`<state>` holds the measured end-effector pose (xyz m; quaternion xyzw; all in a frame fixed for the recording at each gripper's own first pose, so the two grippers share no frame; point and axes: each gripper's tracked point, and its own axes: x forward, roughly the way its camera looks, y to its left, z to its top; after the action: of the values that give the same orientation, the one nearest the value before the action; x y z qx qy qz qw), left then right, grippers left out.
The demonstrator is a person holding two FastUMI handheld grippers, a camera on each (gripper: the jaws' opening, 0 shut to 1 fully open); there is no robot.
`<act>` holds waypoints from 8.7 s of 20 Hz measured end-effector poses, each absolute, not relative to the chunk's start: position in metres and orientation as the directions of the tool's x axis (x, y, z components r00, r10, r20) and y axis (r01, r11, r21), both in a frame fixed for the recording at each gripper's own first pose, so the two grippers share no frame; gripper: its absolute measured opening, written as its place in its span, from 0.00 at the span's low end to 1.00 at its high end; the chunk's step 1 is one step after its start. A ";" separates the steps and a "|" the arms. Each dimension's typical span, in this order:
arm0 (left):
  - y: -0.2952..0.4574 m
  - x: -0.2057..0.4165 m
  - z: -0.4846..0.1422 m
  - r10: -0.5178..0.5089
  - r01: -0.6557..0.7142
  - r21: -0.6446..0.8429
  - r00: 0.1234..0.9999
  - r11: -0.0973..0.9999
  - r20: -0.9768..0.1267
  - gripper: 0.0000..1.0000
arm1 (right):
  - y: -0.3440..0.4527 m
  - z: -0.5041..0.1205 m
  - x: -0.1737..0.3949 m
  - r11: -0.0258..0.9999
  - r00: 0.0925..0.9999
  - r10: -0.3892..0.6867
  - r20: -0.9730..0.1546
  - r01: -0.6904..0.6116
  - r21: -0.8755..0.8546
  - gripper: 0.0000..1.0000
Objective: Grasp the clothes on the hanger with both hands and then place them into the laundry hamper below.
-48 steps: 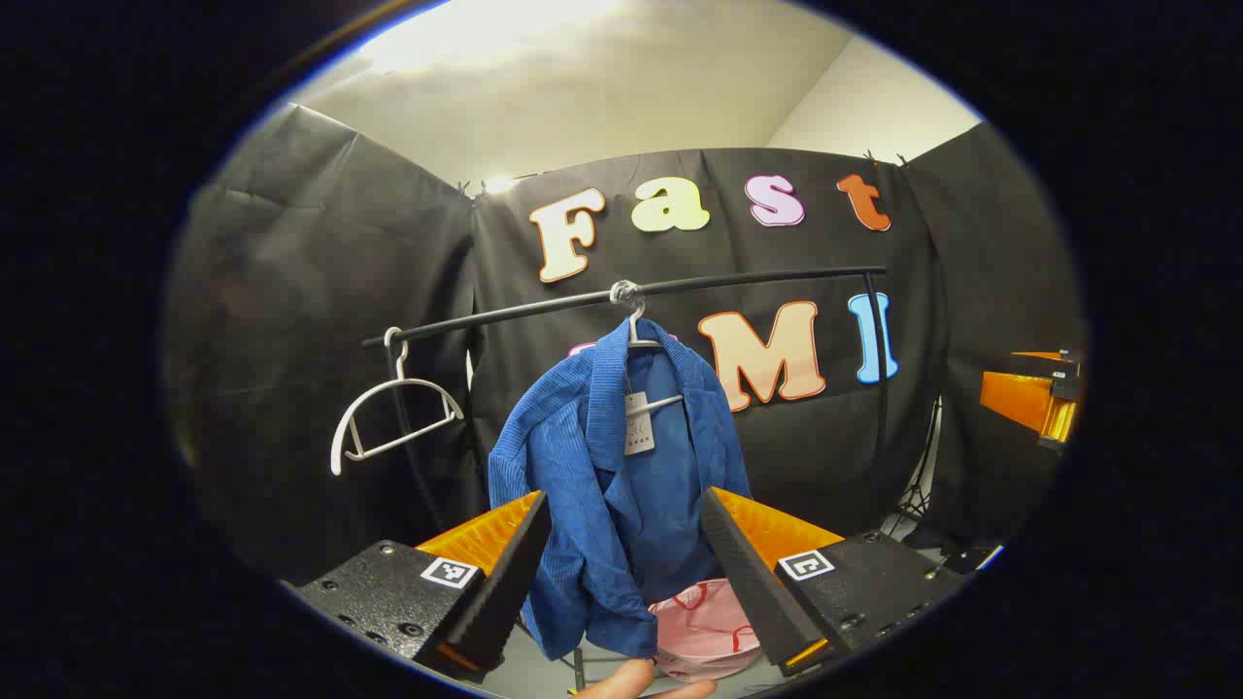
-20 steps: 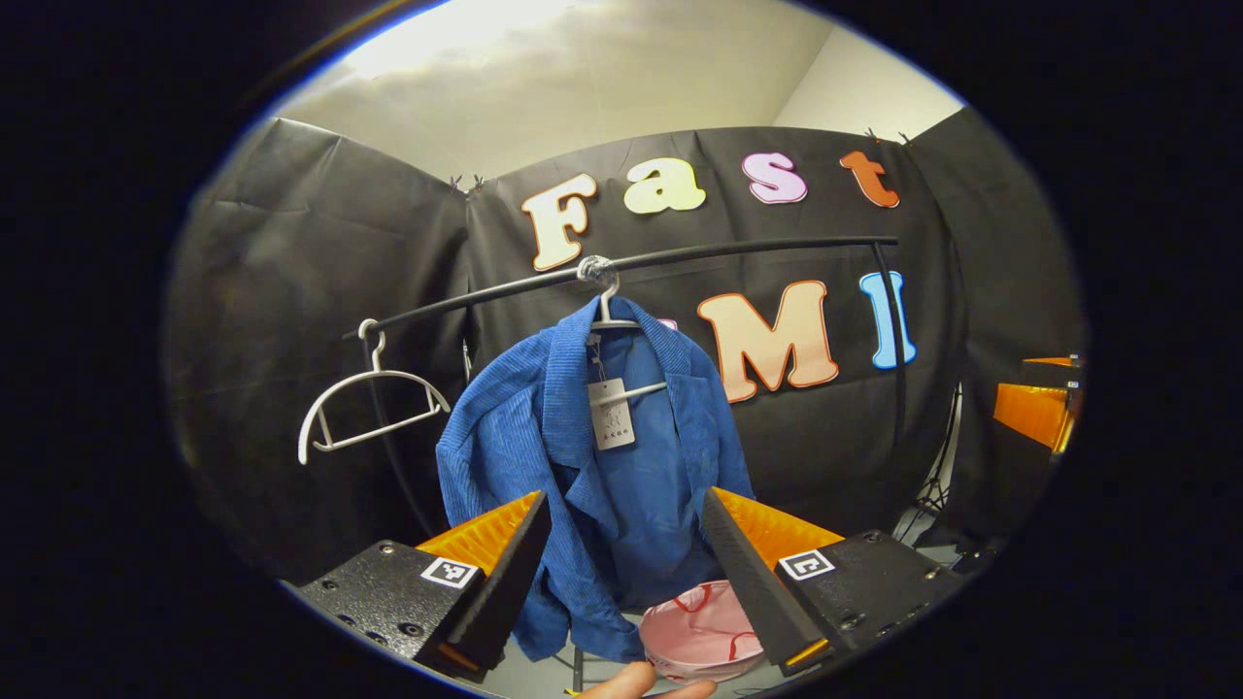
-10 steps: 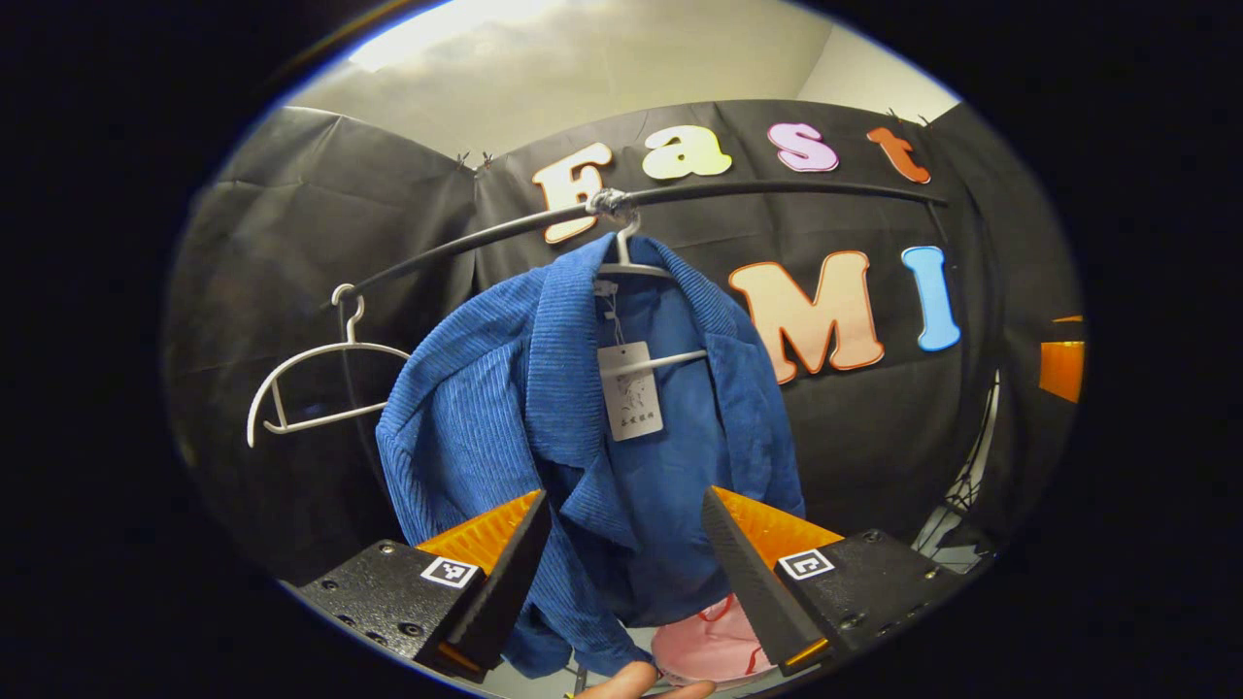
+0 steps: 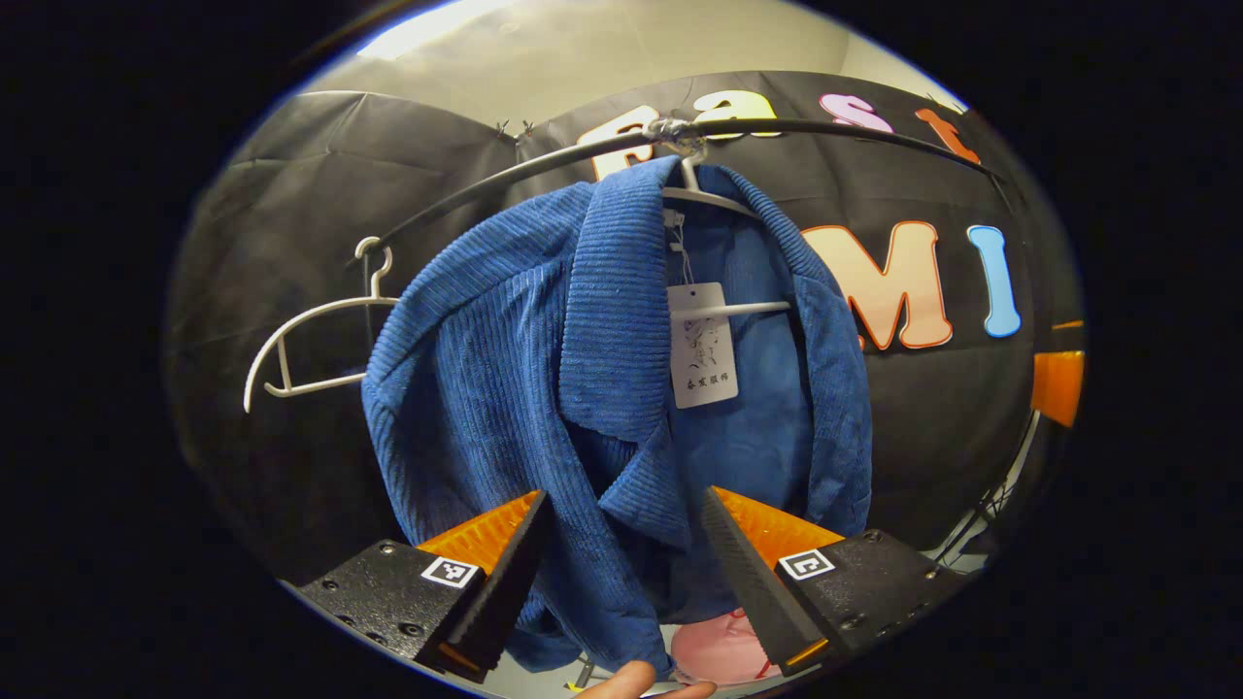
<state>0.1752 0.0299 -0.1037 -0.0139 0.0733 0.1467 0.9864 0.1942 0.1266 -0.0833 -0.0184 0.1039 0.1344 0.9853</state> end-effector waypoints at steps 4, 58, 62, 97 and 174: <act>0.044 0.195 -0.102 0.328 -0.334 -0.019 0.934 0.943 -0.141 1.00 | 0.149 -0.091 0.233 0.954 0.925 0.297 -0.237 -0.296 0.041 0.93; 0.068 0.065 0.050 -0.031 0.025 -0.114 0.998 0.993 -0.048 0.00 | 0.126 -0.020 0.299 0.972 0.982 0.166 -0.087 -0.148 0.183 0.00; 0.087 0.068 0.065 -0.014 0.010 -0.101 0.999 0.995 -0.037 0.00 | 0.129 -0.014 0.313 0.976 0.988 0.134 -0.072 -0.119 0.184 0.00; 0.181 0.182 0.000 0.030 -0.051 -0.134 0.988 0.990 -0.152 0.00 | 0.123 -0.044 0.452 0.985 1.000 -0.018 -0.007 0.019 0.170 0.01; -0.075 0.194 0.018 -0.313 0.294 -0.216 0.948 0.931 -0.059 0.01 | 0.087 -0.037 0.258 0.961 0.961 0.141 -0.238 -0.074 0.268 0.05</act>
<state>0.1939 -0.0752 0.0178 -0.1028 0.0461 -0.1546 0.9815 0.2579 0.0872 -0.0370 0.1293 0.1282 0.0547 0.9818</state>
